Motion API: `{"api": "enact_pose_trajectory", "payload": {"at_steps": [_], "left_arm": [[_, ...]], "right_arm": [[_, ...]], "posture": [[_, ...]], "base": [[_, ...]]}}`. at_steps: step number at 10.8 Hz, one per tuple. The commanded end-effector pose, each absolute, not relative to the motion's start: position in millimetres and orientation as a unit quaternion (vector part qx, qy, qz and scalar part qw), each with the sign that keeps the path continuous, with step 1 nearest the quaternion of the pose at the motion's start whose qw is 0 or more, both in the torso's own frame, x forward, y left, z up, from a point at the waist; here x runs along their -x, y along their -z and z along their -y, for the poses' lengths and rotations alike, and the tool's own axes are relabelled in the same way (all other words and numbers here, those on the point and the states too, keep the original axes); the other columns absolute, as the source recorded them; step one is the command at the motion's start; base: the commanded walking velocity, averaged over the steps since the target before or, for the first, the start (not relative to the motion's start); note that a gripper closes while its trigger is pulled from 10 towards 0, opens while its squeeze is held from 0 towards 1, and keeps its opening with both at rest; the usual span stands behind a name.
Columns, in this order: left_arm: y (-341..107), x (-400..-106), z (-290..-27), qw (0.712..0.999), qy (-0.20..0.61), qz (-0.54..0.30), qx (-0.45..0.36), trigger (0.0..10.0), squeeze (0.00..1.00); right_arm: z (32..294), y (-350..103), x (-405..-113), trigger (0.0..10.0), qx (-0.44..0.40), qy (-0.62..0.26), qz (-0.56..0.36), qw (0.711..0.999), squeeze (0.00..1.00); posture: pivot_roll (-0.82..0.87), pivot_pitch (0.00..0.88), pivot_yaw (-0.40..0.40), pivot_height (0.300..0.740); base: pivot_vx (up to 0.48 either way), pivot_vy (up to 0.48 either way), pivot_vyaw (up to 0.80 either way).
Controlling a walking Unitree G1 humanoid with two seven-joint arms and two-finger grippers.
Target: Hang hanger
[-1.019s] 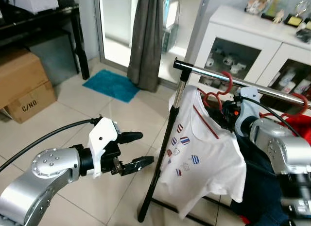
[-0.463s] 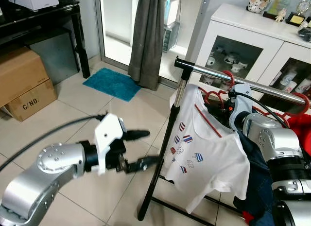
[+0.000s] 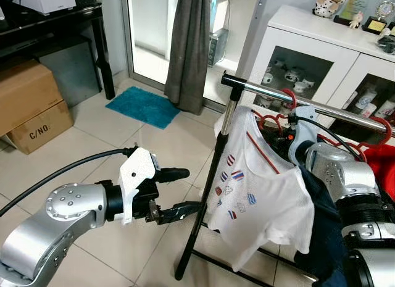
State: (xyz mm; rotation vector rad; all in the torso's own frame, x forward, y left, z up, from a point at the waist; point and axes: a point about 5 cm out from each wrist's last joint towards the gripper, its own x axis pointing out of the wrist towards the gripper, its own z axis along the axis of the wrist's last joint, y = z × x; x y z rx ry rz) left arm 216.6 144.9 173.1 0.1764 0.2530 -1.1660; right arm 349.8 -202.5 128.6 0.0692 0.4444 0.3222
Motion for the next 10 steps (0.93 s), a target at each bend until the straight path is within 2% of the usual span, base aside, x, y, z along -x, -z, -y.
{"api": "enact_pose_trajectory", "payload": {"at_steps": [1, 4, 10], "left_arm": [[-175.8, -215.0, -141.2, 0.821, 0.551, -0.118, -0.085, 10.0, 0.00], [-174.4, -213.3, -141.8, 0.818, 0.556, -0.126, -0.081, 10.0, 0.00], [-168.2, -229.7, -145.8, 0.877, 0.459, -0.096, -0.104, 10.0, 0.00]], "right_arm": [[211.6, -133.9, -350.6, 0.0, -0.032, -0.154, -0.217, 0.963, 0.00], [212.4, -135.1, -350.9, 0.0, -0.033, -0.149, -0.216, 0.964, 0.00], [207.9, -148.3, -341.7, 0.0, -0.039, -0.152, -0.187, 0.970, 0.00]], "posture": [[0.02, 0.000, -0.127, 0.740], [0.00, 0.000, -0.107, 0.740], [-0.06, 0.000, -0.071, 0.740]], "base": [[0.000, 0.000, 0.00], [0.000, 0.000, 0.00], [0.000, 0.000, 0.00]]}}
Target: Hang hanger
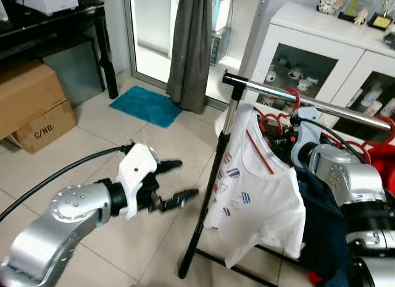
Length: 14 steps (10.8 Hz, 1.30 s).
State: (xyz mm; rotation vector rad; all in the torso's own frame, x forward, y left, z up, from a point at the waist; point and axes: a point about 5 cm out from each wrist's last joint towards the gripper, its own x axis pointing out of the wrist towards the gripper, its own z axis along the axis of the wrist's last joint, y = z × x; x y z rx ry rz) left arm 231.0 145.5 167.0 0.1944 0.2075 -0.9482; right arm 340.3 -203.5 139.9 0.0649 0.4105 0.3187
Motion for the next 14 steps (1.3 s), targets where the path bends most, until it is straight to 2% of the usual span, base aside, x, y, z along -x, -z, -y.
{"api": "enact_pose_trajectory", "payload": {"at_steps": [1, 4, 7, 9, 12, 14], "left_arm": [[-170.6, -238.4, -147.6, 0.893, 0.429, -0.089, -0.101, 10.0, 0.00], [-177.9, -246.5, -149.9, 0.905, 0.407, -0.076, -0.094, 10.0, 0.00], [-179.2, -252.2, -150.1, 0.907, 0.404, -0.072, -0.092, 10.0, 0.00], [-164.4, -252.1, -149.6, 0.911, 0.393, -0.090, -0.087, 10.0, 0.00], [-160.0, -250.7, -151.6, 0.922, 0.367, -0.093, -0.083, 10.0, 0.00], [-155.3, -249.5, -152.8, 0.927, 0.355, -0.095, -0.080, 10.0, 0.00]], "right_arm": [[208.2, -157.3, -341.0, 0.0, -0.038, -0.149, -0.163, 0.975, 0.00], [206.0, -181.9, -332.3, 0.0, -0.031, -0.151, -0.096, 0.983, 0.00], [199.7, -185.2, -307.1, 0.0, -0.025, -0.164, -0.098, 0.981, 0.00], [195.0, -162.3, -282.6, 0.0, -0.027, -0.158, -0.132, 0.978, 0.00], [183.8, -149.0, -273.0, 0.0, -0.033, -0.133, -0.135, 0.981, 0.00], [175.3, -127.0, -264.0, 0.0, -0.081, -0.099, -0.140, 0.982, 0.00]], "posture": [[-0.05, 0.000, -0.070, 0.740], [-0.06, 0.000, -0.053, 0.740], [-0.09, 0.000, -0.018, 0.740], [-0.11, 0.000, -0.007, 0.740], [-0.09, 0.000, -0.038, 0.740], [-0.08, 0.000, -0.055, 0.740]], "base": [[0.000, 0.000, 0.00], [0.000, 0.000, 0.00], [0.000, 0.000, 0.00], [0.000, 0.000, 0.00], [0.000, 0.000, 0.00], [0.000, 0.000, 0.00]]}}
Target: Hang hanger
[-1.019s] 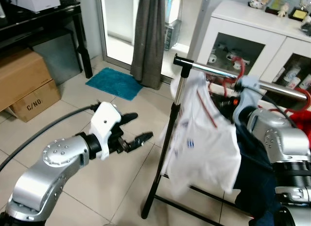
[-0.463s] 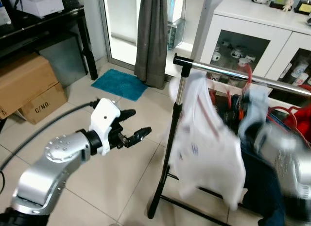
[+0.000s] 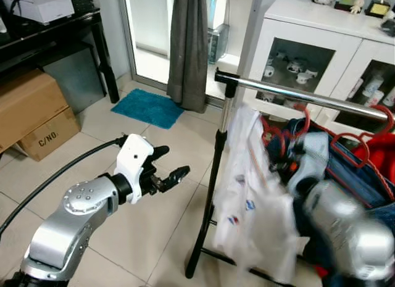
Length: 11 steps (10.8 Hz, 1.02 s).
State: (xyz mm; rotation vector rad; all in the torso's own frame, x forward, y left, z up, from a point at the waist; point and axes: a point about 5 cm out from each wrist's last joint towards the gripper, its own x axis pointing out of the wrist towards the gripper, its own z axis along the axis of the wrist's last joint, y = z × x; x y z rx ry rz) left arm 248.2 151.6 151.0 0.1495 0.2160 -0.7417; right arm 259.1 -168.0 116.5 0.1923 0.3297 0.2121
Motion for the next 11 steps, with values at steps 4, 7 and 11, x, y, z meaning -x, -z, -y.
{"api": "enact_pose_trajectory", "payload": {"at_steps": [4, 7, 11], "left_arm": [[-155.3, -246.9, -148.2, 0.927, 0.357, -0.093, -0.070, 10.0, 0.00], [-155.7, -245.4, -147.5, 0.924, 0.362, -0.096, -0.072, 10.0, 0.00], [-156.6, -246.2, -145.5, 0.923, 0.367, -0.094, -0.073, 10.0, 0.00]], "right_arm": [[164.8, -121.4, -257.3, 0.0, -0.098, -0.101, -0.141, 0.980, 0.00], [165.5, -123.0, -256.7, 0.0, -0.098, -0.100, -0.139, 0.980, 0.00], [159.8, -124.4, -256.9, 0.0, -0.098, -0.116, -0.140, 0.978, 0.00]], "posture": [[-0.08, 0.000, -0.074, 0.740], [-0.08, 0.000, -0.062, 0.740], [-0.08, 0.000, -0.068, 0.740]], "base": [[0.000, 0.000, 0.00], [-0.307, 0.000, 0.00], [-0.307, 0.000, 0.00]]}}
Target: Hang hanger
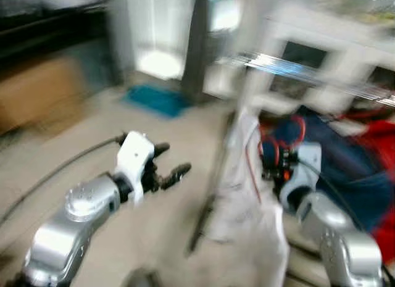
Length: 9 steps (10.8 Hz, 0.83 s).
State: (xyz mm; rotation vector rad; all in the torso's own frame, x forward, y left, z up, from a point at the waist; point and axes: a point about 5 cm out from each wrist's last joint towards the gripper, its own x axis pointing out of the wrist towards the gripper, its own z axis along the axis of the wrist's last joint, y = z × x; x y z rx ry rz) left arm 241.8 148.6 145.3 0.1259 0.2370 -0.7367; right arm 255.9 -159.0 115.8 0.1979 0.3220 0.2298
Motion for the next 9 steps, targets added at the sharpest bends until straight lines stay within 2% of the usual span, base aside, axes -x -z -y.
{"api": "enact_pose_trajectory", "payload": {"at_steps": [1, 3, 4, 5, 6, 7, 9], "left_arm": [[-156.6, -246.2, -145.4, 0.923, 0.367, -0.093, -0.073, 10.0, 0.00], [-156.5, -246.7, -145.3, 0.922, 0.369, -0.092, -0.073, 10.0, 0.00], [-155.0, -248.3, -144.4, 0.921, 0.368, -0.096, -0.078, 10.0, 0.00], [-153.9, -253.0, -141.5, 0.922, 0.371, -0.093, -0.061, 10.0, 1.00], [-154.8, -257.5, -141.4, 0.925, 0.364, -0.092, -0.053, 10.0, 1.00], [-154.8, -265.6, -140.9, 0.928, 0.351, -0.084, -0.089, 10.0, 1.00], [-153.6, -274.7, -134.6, 0.931, 0.345, -0.077, -0.096, 10.0, 1.00]], "right_arm": [[158.6, -124.9, -257.0, 0.0, -0.097, -0.123, -0.142, 0.977, 0.00], [153.6, -126.2, -254.3, 0.0, -0.092, -0.153, -0.146, 0.973, 0.00], [149.4, -129.5, -253.9, 0.0, -0.094, -0.177, -0.140, 0.970, 0.00], [139.6, -136.8, -256.0, 0.0, -0.098, -0.224, -0.127, 0.961, 0.00], [136.2, -139.7, -256.9, 0.0, -0.098, -0.238, -0.123, 0.958, 0.00], [131.1, -143.8, -255.3, 0.0, -0.094, -0.264, -0.119, 0.953, 0.00], [126.5, -146.9, -251.4, 0.0, -0.096, -0.293, -0.114, 0.944, 0.00]], "posture": [[-0.09, 0.000, -0.069, 0.740], [-0.09, 0.000, -0.072, 0.740], [-0.09, 0.000, -0.073, 0.740], [-0.08, 0.000, -0.077, 0.740], [-0.08, 0.000, -0.077, 0.740], [-0.09, 0.000, -0.076, 0.740], [-0.10, 0.000, -0.073, 0.740]], "base": [[-0.296, 0.000, 0.00], [-0.289, 0.000, 0.00], [0.000, 0.000, 0.00], [0.000, 0.000, 0.00], [0.000, 0.000, 0.00], [0.000, 0.000, 0.00], [0.000, 0.000, 0.00]]}}
